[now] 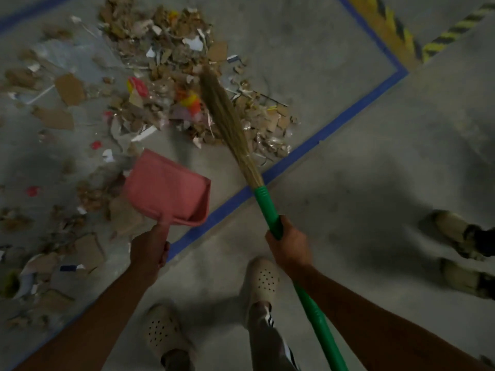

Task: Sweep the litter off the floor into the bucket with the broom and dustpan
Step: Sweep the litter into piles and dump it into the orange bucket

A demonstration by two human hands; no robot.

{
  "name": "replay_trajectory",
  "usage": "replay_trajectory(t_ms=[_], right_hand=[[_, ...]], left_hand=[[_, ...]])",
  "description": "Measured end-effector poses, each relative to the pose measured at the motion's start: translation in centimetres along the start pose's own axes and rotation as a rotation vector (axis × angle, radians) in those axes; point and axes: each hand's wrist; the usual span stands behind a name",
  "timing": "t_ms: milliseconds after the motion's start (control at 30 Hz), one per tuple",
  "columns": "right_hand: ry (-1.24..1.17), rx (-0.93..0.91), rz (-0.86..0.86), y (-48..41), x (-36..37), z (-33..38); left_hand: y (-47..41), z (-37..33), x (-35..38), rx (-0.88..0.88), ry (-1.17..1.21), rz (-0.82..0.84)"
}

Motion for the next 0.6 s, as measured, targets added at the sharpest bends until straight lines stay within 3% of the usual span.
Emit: replay_trajectory(t_ms=[200,467,600], right_hand=[[-0.143,0.222,-0.123,-5.8,-5.0,-5.3],[-0.315,0.654,-0.028,-12.8,-6.7,-10.0],[-0.246,0.571,0.072,-14.4,-4.8,-8.1]], left_hand=[[0.1,-2.8,7.5,0.004,-0.028,0.043],[-0.7,-3.0,13.4,0.016,-0.042,0.074],[-1.6,-2.0,13.4,0.002,-0.036,0.065]])
Point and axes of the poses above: each hand's wrist, its own y-axis away from the middle knuckle, its own x-axis out of the palm, z = x × y, and after that the axes turned 14 degrees about x, right-handed
